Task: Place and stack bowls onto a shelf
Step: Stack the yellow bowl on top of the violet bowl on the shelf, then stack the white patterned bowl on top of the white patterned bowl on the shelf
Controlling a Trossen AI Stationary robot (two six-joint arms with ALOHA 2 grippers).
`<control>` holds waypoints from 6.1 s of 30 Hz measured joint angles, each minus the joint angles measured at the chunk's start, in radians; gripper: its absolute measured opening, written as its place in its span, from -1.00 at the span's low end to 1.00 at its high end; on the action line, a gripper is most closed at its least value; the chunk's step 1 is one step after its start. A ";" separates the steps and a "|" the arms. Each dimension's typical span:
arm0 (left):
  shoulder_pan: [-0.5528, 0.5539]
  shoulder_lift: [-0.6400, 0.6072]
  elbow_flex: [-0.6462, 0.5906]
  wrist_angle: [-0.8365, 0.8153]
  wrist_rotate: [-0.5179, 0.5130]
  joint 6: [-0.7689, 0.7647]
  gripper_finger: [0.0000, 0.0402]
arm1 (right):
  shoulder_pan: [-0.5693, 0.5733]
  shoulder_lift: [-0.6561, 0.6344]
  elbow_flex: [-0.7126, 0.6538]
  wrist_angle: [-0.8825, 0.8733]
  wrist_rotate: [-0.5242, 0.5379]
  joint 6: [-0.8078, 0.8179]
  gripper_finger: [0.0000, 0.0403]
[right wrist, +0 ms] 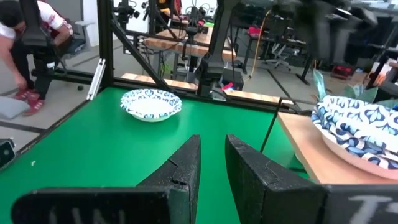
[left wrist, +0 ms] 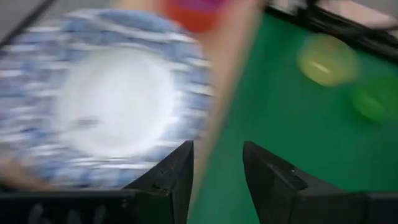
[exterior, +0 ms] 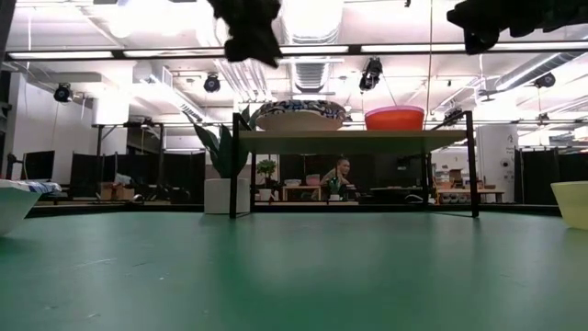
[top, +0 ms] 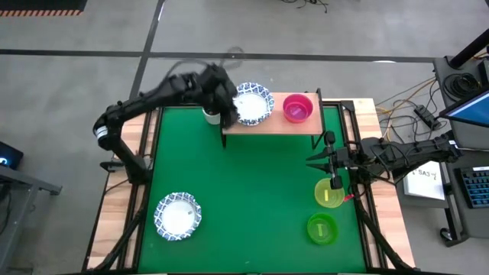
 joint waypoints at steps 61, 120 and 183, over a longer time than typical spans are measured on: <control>-0.667 -0.877 -1.109 0.848 -0.464 0.106 -0.40 | 0.048 0.894 0.781 -1.039 -0.212 1.011 -0.69; -0.667 -0.838 -1.109 0.857 -0.464 0.105 -0.40 | 0.083 0.996 1.025 -0.939 -0.098 0.734 -0.95; -0.667 -0.838 -1.109 0.863 -0.464 0.120 -0.40 | -0.546 1.163 1.369 -1.421 0.252 -0.108 -0.52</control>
